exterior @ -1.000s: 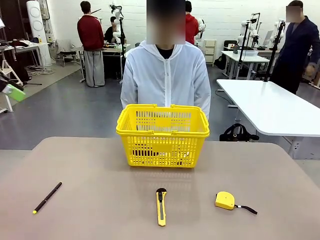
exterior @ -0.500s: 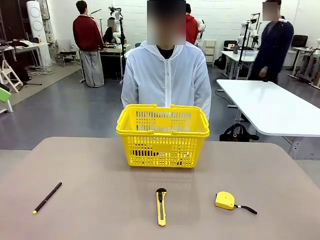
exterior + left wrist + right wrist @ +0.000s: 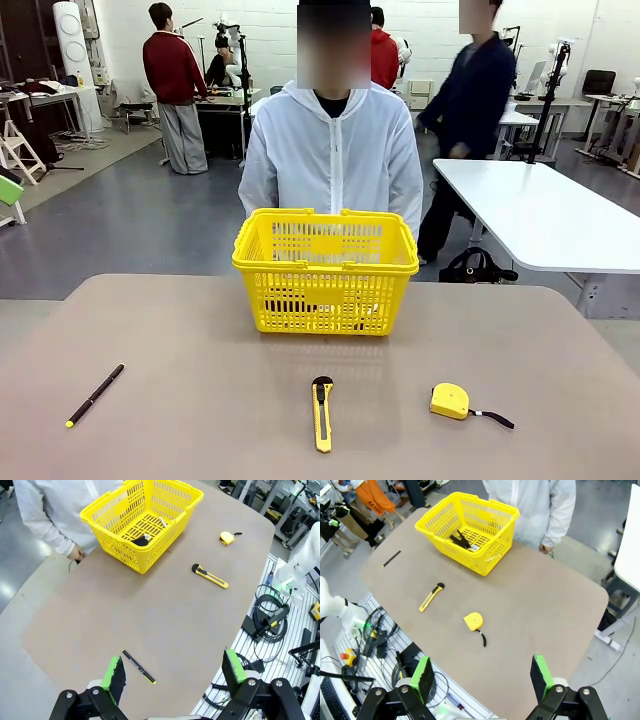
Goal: Place the items the person wants into the basket.
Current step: Pick up the item the person points to and place it in the Market Basket.
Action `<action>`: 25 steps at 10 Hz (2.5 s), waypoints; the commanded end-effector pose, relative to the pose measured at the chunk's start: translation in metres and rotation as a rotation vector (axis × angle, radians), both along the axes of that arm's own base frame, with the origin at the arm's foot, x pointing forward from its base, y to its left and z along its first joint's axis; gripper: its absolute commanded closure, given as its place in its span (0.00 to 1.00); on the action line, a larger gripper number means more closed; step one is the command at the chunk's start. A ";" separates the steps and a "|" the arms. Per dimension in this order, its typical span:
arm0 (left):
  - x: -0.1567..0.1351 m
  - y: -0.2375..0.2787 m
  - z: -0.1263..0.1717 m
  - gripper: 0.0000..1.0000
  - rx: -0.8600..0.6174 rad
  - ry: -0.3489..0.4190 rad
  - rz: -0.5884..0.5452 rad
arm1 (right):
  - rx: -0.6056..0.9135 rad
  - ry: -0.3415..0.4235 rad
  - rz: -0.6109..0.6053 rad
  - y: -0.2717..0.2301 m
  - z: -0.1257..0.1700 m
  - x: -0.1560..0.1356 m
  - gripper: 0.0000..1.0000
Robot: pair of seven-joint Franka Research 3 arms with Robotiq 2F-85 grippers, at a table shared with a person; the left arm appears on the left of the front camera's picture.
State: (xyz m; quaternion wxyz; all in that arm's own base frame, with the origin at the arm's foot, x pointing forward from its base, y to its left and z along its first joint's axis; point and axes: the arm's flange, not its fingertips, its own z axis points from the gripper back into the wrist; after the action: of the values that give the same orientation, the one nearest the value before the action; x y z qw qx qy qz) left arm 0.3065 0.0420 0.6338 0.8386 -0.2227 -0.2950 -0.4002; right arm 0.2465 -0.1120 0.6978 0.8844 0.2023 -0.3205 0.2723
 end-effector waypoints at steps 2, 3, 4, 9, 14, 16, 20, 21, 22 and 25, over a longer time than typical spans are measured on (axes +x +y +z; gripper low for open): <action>0.000 0.000 -0.002 0.00 -0.003 -0.003 -0.001 | 0.009 -0.003 0.015 0.001 -0.001 0.002 0.00; 0.000 0.000 -0.002 0.00 -0.003 -0.003 -0.001 | 0.009 -0.003 0.015 0.001 -0.001 0.002 0.00; 0.000 0.000 -0.002 0.00 -0.003 -0.003 -0.001 | 0.009 -0.003 0.015 0.001 -0.001 0.002 0.00; 0.000 0.000 -0.002 0.00 -0.003 -0.003 -0.001 | 0.009 -0.003 0.015 0.001 -0.001 0.002 0.00; 0.000 0.000 -0.002 0.00 -0.003 -0.003 -0.001 | 0.009 -0.003 0.015 0.001 -0.001 0.002 0.00; 0.000 0.000 -0.002 0.00 -0.003 -0.003 -0.001 | 0.009 -0.003 0.015 0.001 -0.001 0.002 0.00; 0.015 -0.029 0.009 0.00 0.035 0.058 -0.017 | 0.009 -0.003 0.015 0.001 -0.001 0.002 0.00; 0.022 -0.069 0.015 0.00 0.110 0.114 0.001 | 0.009 -0.003 0.015 0.001 -0.001 0.002 0.00; 0.031 -0.113 0.017 0.00 0.187 0.211 0.015 | 0.009 -0.003 0.015 0.001 -0.001 0.002 0.00; 0.053 -0.251 0.000 0.00 0.296 0.410 0.252 | 0.009 -0.003 0.015 0.001 -0.001 0.002 0.00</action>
State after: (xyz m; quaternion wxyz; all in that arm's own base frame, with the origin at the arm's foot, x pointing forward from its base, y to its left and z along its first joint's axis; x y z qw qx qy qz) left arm 0.3493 -0.1904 0.6234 0.9203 -0.1597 -0.1091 -0.3401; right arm 0.2464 -0.1114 0.6981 0.8844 0.2017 -0.3205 0.2728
